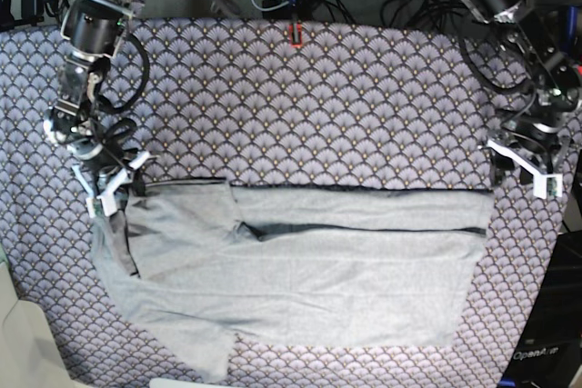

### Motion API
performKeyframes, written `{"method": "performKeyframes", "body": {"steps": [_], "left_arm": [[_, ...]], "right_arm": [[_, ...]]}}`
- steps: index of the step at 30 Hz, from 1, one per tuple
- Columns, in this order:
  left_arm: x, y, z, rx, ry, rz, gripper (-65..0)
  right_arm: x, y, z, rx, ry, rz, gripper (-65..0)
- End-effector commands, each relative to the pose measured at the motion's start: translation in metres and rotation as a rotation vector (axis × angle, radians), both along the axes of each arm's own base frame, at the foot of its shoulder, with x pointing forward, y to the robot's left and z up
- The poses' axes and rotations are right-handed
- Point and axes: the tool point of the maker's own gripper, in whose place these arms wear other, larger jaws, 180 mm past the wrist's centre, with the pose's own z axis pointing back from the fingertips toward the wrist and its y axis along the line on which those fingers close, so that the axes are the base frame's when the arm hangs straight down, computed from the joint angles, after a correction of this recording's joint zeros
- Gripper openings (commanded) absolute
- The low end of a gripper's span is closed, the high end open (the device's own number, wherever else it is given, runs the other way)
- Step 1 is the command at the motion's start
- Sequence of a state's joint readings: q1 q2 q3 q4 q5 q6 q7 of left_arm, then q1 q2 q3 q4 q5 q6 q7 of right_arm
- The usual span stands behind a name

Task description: Fold the T-shirt properly

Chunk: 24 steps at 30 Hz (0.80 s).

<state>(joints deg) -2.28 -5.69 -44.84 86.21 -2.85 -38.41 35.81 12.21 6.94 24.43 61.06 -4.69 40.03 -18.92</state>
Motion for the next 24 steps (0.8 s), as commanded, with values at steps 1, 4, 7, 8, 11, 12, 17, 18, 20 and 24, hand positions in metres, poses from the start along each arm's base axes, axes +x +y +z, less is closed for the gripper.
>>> {"method": "performKeyframes", "body": {"steps": [1,4,7,8,11,12,17,18,20,24], "left_arm": [[0.009,0.003,0.018,0.016,-0.061,-0.009,-31.3],[0.009,0.004,0.018,0.018,-0.062,-0.007,-31.3],[0.009,0.004,0.018,0.018,-0.062,-0.007,-31.3],[0.009,0.004,0.018,0.018,-0.062,-0.007,-31.3],[0.009,0.004,0.019,0.018,-0.063,-0.007,-31.3],[0.01,0.004,0.019,0.018,-0.065,-0.007,-31.3],[0.011,0.003,0.02,0.015,-0.069,-0.007,-31.3],[0.011,0.003,0.02,0.015,-0.069,-0.007,-31.3],[0.011,0.003,0.02,0.015,-0.069,-0.009,-31.3],[0.011,0.003,0.02,0.015,-0.067,-0.009,-31.3]], "right_arm": [[0.007,-0.005,0.008,-0.022,-0.012,0.001,-65.0],[0.011,-0.007,0.018,-0.036,-0.035,0.002,-65.0],[0.014,-0.009,0.032,-0.061,-0.075,0.004,-65.0],[0.012,-0.011,0.033,-0.072,-0.074,0.005,-65.0],[0.012,-0.013,0.045,-0.102,-0.088,0.008,-65.0],[0.013,-0.014,0.049,-0.11,-0.094,0.008,-65.0],[0.026,-0.008,0.07,-0.125,-0.139,0.013,-65.0],[0.03,-0.008,0.074,-0.126,-0.149,0.012,-65.0],[0.038,-0.007,0.082,-0.124,-0.17,0.014,-65.0],[0.06,0.015,0.103,-0.128,-0.212,0.067,-65.0]]}}
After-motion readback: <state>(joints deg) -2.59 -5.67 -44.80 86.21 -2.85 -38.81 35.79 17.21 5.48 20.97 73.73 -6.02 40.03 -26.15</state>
